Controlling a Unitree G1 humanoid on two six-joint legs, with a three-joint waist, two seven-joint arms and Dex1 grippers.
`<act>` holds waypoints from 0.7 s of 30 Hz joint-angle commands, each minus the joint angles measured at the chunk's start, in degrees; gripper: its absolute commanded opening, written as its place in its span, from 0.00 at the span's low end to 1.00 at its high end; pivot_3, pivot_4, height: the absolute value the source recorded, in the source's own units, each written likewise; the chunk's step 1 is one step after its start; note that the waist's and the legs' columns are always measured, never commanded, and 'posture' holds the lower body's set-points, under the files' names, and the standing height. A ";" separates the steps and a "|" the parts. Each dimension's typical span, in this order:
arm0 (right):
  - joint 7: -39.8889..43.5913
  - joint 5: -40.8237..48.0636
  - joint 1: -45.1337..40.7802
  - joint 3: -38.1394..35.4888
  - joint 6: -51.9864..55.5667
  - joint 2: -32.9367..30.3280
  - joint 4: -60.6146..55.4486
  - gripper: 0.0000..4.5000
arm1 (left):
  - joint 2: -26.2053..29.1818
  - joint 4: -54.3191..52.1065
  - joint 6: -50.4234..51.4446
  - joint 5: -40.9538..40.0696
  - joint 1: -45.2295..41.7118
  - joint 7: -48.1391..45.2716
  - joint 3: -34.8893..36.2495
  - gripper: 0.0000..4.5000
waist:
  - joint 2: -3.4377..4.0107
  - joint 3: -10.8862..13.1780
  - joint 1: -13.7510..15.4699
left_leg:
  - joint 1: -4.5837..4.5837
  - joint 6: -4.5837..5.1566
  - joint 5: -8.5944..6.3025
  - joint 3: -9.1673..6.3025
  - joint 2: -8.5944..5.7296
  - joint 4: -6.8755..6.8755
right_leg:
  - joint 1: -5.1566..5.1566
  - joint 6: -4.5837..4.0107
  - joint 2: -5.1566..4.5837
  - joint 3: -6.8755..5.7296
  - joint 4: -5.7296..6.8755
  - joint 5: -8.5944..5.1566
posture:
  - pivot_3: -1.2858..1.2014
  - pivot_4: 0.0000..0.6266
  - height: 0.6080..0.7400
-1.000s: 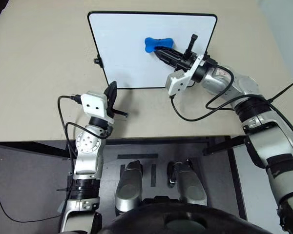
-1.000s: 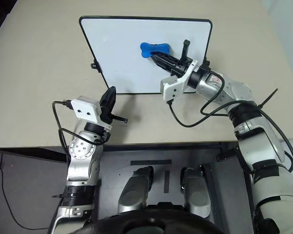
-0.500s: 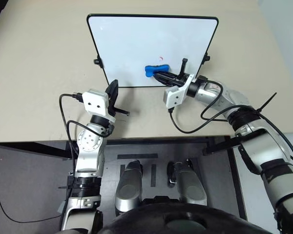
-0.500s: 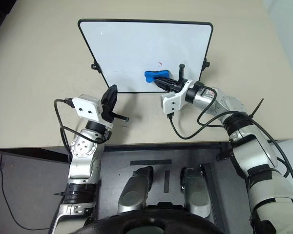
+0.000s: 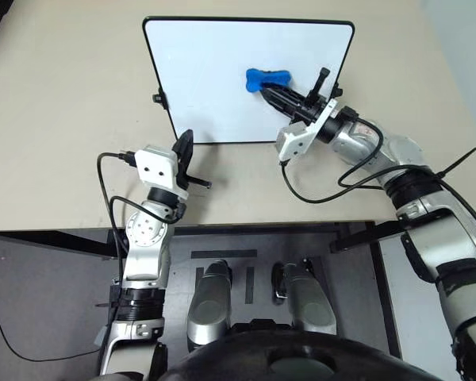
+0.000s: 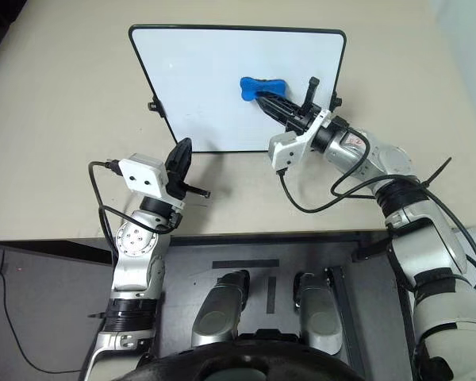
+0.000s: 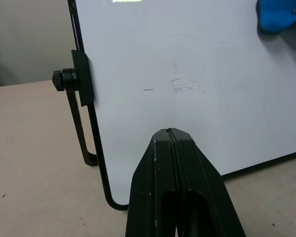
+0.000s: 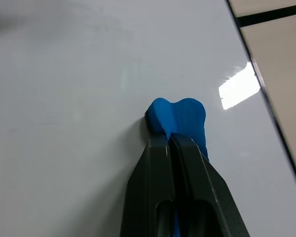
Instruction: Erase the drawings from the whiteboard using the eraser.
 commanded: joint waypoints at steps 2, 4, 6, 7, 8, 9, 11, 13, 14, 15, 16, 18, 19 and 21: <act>0.30 2.46 1.13 -3.25 2.95 -1.42 -0.63 0.01 | -0.17 -1.03 -1.09 0.02 -0.35 -0.33 -0.42 0.00 | 0.00 0.00 0.01 | -0.01 0.01 0.01 0.00 0.00 0.00 | 0.00 0.01 0.00 0.00 -0.01 -0.01 | 0.52 0.24 1.00; 3.03 3.06 2.51 -1.88 2.48 -1.44 0.35 0.01 | -0.17 -1.10 -1.01 0.01 -0.36 -0.35 -0.45 0.00 | -0.01 -0.01 0.07 | -0.02 0.02 0.01 0.01 0.00 0.00 | 0.01 0.02 0.00 0.00 -0.04 -0.01 | 0.52 0.24 1.00; 5.50 4.30 3.99 -1.10 2.21 -1.32 1.12 0.01 | -0.13 -1.22 -0.91 0.01 -0.33 -0.35 -0.46 0.00 | -0.02 -0.01 0.08 | 0.00 0.02 0.01 0.01 0.00 0.00 | 0.05 0.04 0.00 0.00 -0.06 -0.02 | 0.52 0.24 1.00; 6.30 4.77 4.69 -0.98 2.18 -1.28 1.17 0.01 | -0.09 -1.30 -0.88 0.01 -0.26 -0.35 -0.44 0.00 | -0.02 -0.01 0.08 | 0.02 0.02 0.02 0.01 0.00 0.00 | 0.08 0.04 0.00 0.00 -0.07 -0.03 | 0.52 0.24 1.00; 7.14 5.26 5.23 -0.97 2.16 -1.19 1.20 0.01 | -0.04 -1.34 -0.85 0.00 -0.23 -0.35 -0.39 0.00 | -0.02 -0.01 0.08 | 0.02 0.03 0.02 0.02 0.00 0.00 | 0.08 0.05 0.00 0.00 -0.07 -0.03 | 0.52 0.24 1.00; 8.01 5.55 5.71 -0.92 2.15 -1.18 1.10 0.01 | 0.01 -1.40 -0.80 -0.02 -0.20 -0.36 -0.33 0.00 | -0.02 -0.01 0.06 | 0.02 0.03 0.02 0.03 0.00 0.00 | 0.08 0.05 0.00 0.00 -0.07 -0.03 | 0.52 0.24 1.00; 9.49 6.18 6.35 -1.19 2.08 -1.07 0.90 0.01 | 0.11 -1.52 -0.71 -0.04 -0.13 -0.38 -0.27 0.00 | -0.01 -0.01 0.02 | 0.02 0.03 0.02 0.03 0.00 0.00 | 0.08 0.04 0.00 0.00 -0.06 -0.03 | 0.52 0.24 1.00; 10.65 6.85 6.85 -1.75 2.03 -1.08 0.12 0.01 | 0.20 -1.65 -0.63 -0.05 -0.07 -0.41 -0.23 0.00 | 0.00 0.00 -0.07 | 0.03 0.03 0.02 0.03 0.00 0.00 | 0.07 0.05 0.00 0.00 -0.05 -0.03 | 0.52 0.24 1.00; 11.29 7.38 7.11 -2.09 1.91 -1.15 -0.46 0.01 | 0.24 -1.71 -0.59 -0.06 -0.04 -0.42 -0.21 0.00 | 0.00 0.00 -0.10 | 0.03 0.03 0.02 0.03 0.00 0.00 | 0.07 0.05 0.00 0.00 -0.05 -0.03 | 0.52 0.24 1.00; 12.00 8.15 7.51 -2.49 1.78 -1.40 -1.51 0.01 | 0.28 -1.79 -0.55 -0.07 -0.01 -0.44 -0.18 0.00 | 0.00 0.00 -0.11 | 0.03 0.03 0.02 0.03 0.01 0.00 | 0.07 0.06 0.00 0.00 -0.06 -0.03 | 0.52 0.24 1.00; 12.84 9.15 7.99 -2.88 1.58 -1.69 -2.74 0.01 | 0.35 -1.88 -0.52 -0.12 0.05 -0.49 -0.13 0.00 | 0.00 0.00 -0.09 | 0.02 0.03 0.02 0.03 0.01 0.00 | 0.07 0.08 0.01 0.00 -0.06 -0.05 | 0.52 0.24 1.00; 16.64 13.71 9.90 -3.80 1.18 -2.47 -6.79 0.01 | 0.52 -2.06 -0.43 -0.26 0.20 -0.57 0.05 0.00 | 0.00 0.00 -0.01 | -0.01 0.04 0.02 0.04 0.01 0.00 | 0.07 0.18 0.01 0.00 -0.08 -0.11 | 0.52 0.24 1.00; 19.58 17.22 11.18 -4.22 1.59 -2.64 -9.13 0.01 | 0.62 -2.14 -0.39 -0.36 0.29 -0.63 0.15 0.00 | 0.00 0.00 0.03 | -0.06 0.04 0.03 0.04 0.01 0.00 | 0.07 0.24 0.01 0.00 -0.12 -0.15 | 0.52 0.24 1.00; 29.40 28.06 15.65 -4.17 6.21 -3.70 -16.99 0.01 | 0.81 -2.39 -0.30 -0.56 0.67 -0.79 0.29 0.00 | -0.02 -0.01 0.01 | -0.18 0.07 0.06 0.10 0.00 0.00 | 0.03 0.34 0.01 0.00 -0.19 -0.25 | 0.52 0.24 1.00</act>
